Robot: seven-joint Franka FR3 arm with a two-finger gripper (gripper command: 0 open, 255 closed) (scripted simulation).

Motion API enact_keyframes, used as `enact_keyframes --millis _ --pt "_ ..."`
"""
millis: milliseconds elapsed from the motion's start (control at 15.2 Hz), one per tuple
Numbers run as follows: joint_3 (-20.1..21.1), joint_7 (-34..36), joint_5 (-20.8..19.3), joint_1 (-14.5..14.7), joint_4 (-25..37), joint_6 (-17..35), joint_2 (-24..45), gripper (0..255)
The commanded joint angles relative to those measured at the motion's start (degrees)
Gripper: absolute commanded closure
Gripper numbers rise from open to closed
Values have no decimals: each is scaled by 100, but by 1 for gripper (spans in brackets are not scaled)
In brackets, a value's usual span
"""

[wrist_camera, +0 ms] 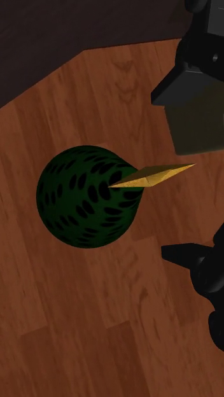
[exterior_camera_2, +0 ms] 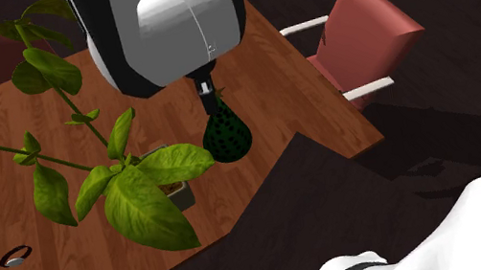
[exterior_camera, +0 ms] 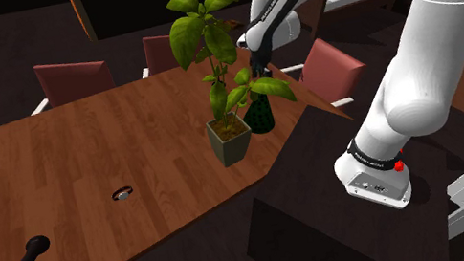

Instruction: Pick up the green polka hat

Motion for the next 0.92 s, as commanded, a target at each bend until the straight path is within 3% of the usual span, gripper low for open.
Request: enact_keyframes --millis 0,594,858 --pt "10 -18 27 -6 -2 33 31 255" --pt "10 -20 28 -7 3 29 32 255" --pt "-82 161 -239 50 21 -281 -291 255"
